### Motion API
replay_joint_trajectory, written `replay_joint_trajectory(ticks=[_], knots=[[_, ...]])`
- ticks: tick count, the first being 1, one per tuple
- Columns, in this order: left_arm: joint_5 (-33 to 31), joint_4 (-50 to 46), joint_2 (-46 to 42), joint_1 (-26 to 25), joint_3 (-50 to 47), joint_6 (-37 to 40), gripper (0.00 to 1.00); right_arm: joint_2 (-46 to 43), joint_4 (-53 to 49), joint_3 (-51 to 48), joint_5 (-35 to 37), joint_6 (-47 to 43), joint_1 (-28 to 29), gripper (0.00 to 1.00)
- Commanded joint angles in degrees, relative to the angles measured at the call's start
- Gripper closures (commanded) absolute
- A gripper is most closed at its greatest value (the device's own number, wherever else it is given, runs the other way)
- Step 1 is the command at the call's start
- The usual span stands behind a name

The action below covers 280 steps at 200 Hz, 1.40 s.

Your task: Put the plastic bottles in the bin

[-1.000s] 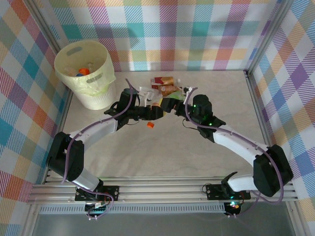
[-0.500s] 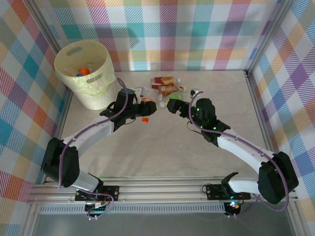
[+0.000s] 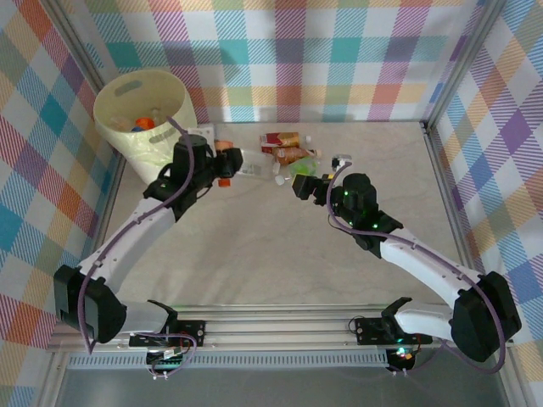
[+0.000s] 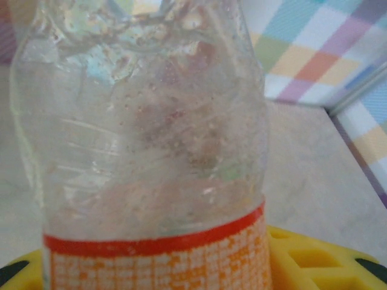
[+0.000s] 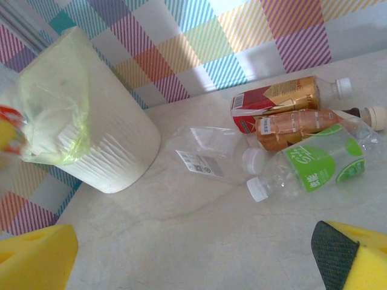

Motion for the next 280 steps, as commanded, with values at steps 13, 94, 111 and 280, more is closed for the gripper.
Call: replay_joint_trajectory(ticks=[13, 94, 111, 280], knots=[[-7.85, -3.38, -1.22, 2.25, 8.55, 8.18, 0.52, -0.79, 2.08, -1.02, 1.15, -1.42, 0.26, 0.0], [-14.99, -1.72, 7.66, 12.2, 24.33, 8.8, 0.52, -0.33, 2.24, -0.16, 1.18, -1.67, 0.27, 0.0], [-16.75, -1.55, 11.67, 14.07, 28.86, 7.86, 0.53, -0.25, 2.07, 0.11, 0.44, -2.19, 0.29, 0.0], [10.47, -3.6, 32.69, 27.0, 42.55, 32.01, 0.48, -10.34, -2.5, -4.28, 1.05, -13.14, 0.28, 0.0]])
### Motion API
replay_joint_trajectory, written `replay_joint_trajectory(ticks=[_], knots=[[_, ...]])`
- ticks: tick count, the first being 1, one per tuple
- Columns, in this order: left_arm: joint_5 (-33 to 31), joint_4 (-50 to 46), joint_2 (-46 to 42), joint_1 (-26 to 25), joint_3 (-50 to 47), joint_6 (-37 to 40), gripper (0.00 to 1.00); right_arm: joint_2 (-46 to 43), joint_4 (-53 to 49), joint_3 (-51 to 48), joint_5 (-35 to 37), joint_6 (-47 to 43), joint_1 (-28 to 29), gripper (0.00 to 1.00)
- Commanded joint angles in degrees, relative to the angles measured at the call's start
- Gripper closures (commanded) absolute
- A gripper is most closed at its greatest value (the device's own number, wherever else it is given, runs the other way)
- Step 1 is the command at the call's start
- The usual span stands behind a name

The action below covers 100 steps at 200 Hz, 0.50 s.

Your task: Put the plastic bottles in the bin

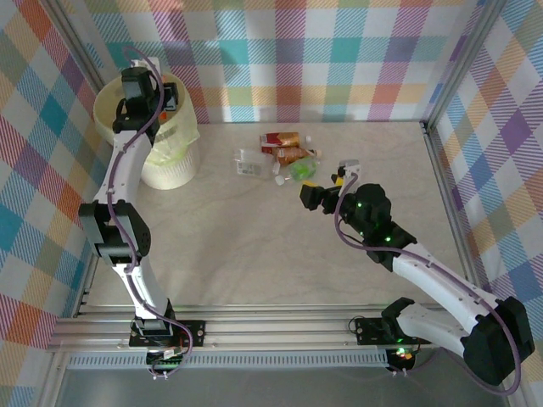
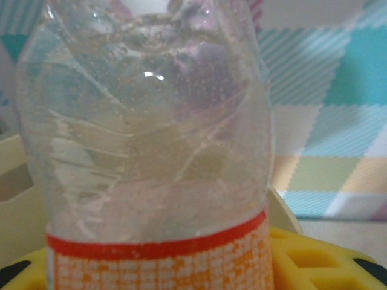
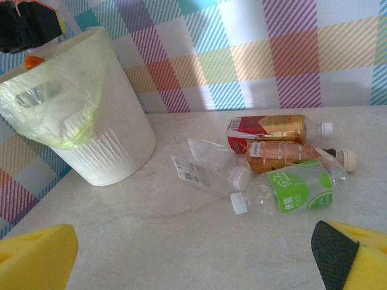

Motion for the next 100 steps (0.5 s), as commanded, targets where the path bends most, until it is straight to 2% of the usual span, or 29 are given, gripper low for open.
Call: replay_joint_trajectory(ticks=[1, 29, 43, 56, 86, 100], knots=[[9.95, -1.95, -0.27, 1.78, 2.63, 6.52, 0.48, -0.97, -1.65, 0.02, 1.09, -1.57, 0.27, 0.0], [12.98, -8.45, 1.18, 1.78, 6.13, 6.54, 0.31, -0.32, -1.33, 0.11, 2.36, -1.34, 0.33, 0.0], [12.97, -10.53, 1.9, 1.78, 8.23, 5.98, 0.18, 0.07, -1.71, 0.44, 2.65, -1.02, 0.24, 0.0], [12.5, -10.74, 1.79, 1.71, 8.78, 5.16, 0.11, 0.14, -2.29, 0.82, 2.63, -0.17, 0.29, 0.0], [11.18, -10.65, 0.19, 1.52, 8.76, 2.49, 0.01, 0.06, -1.4, 0.63, 2.35, 0.4, 0.26, 0.0], [10.39, -11.05, -0.72, 0.85, 8.74, 0.84, 0.0, 0.11, -0.6, 0.39, 2.33, 0.88, 0.26, 0.0]])
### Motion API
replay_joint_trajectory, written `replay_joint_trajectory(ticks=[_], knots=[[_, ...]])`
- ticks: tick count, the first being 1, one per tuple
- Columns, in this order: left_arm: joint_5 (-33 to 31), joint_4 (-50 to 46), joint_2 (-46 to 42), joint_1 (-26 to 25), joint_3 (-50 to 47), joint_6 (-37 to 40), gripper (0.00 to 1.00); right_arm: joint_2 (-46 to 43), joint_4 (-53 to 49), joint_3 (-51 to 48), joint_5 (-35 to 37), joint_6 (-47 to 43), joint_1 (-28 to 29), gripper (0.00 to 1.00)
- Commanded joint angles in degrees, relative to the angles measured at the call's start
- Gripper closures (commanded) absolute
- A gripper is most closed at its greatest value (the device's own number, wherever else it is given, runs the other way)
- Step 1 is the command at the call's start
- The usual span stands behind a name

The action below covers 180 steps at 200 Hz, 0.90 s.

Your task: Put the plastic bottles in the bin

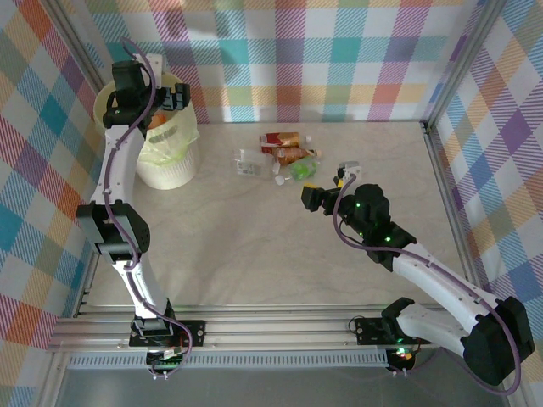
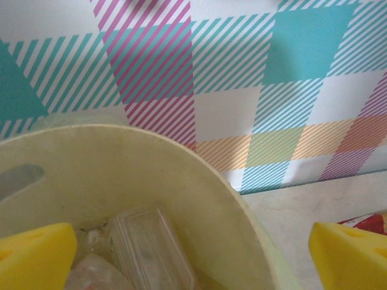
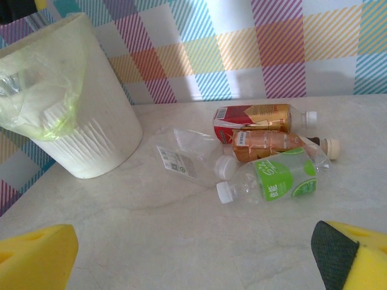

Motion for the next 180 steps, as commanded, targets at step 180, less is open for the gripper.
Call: replay_joint_trajectory(ticks=[180], knots=[[-28.23, 2.25, -17.87, -25.49, -21.44, -38.9, 0.0, -0.38, -0.57, -0.48, 1.98, 3.64, 0.31, 0.0]])
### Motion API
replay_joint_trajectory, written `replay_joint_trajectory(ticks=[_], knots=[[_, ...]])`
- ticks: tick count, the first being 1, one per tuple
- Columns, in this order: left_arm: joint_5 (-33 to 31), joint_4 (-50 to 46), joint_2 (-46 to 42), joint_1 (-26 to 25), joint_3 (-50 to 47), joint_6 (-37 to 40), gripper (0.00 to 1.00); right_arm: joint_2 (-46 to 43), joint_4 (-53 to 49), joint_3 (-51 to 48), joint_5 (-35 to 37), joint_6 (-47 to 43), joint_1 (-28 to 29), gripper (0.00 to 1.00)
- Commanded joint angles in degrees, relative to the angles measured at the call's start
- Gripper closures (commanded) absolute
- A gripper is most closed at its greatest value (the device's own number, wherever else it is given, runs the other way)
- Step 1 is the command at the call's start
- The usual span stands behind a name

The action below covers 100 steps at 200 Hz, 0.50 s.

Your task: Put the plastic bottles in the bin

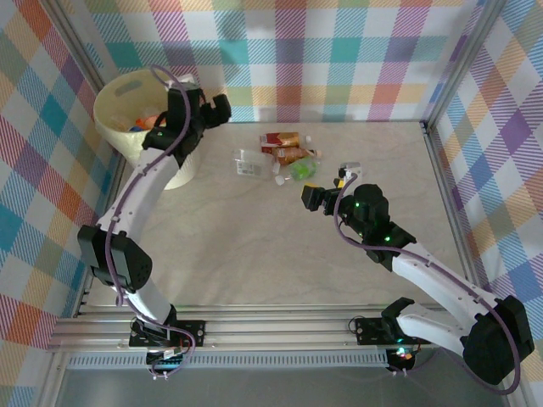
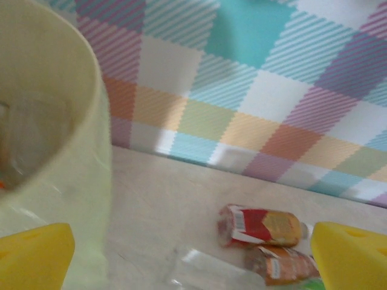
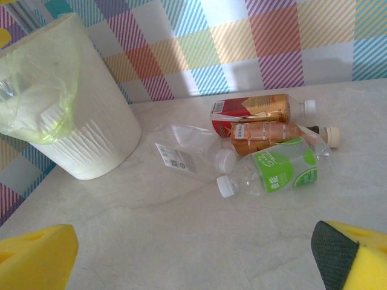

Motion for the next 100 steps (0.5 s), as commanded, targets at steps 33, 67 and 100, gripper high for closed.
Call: replay_joint_trajectory(ticks=[33, 67, 100], knots=[[-8.32, 2.71, -4.69, -9.73, -9.15, -14.99, 0.0, -0.76, -0.1, -0.92, 0.94, 0.1, 0.31, 0.0], [-8.96, 2.55, -3.63, -11.59, -13.35, -22.92, 0.0, -1.4, -2.25, -1.07, 1.97, -1.14, 0.27, 0.0], [-8.03, 0.02, 0.2, -11.6, -13.24, -28.99, 0.0, -1.16, -5.34, -1.35, 2.05, -3.6, 0.33, 0.0]])
